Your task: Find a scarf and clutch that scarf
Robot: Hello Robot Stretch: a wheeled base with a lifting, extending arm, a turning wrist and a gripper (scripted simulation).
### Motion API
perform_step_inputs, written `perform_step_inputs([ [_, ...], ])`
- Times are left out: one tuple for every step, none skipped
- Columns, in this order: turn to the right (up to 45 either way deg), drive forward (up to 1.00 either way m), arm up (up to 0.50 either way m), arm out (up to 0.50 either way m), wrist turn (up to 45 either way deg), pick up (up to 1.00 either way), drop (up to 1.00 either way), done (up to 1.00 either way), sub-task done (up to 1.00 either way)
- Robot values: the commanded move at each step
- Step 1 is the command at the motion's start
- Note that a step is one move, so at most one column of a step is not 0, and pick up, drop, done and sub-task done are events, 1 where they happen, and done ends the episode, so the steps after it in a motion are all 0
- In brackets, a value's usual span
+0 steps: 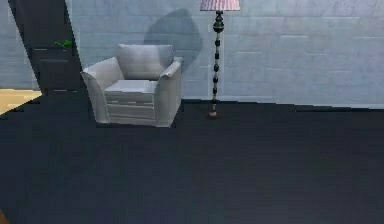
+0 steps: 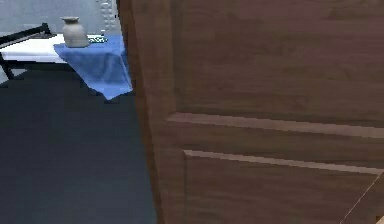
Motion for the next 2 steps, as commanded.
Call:
perform_step_inputs([
  [0.0, 0.3, 0.0, 0.0, 0.0, 0.0, 0.0, 0.0, 0.0],
  [6.0, 0.0, 0.0, 0.0, 0.0, 0.0, 0.0, 0.0, 0.0],
])
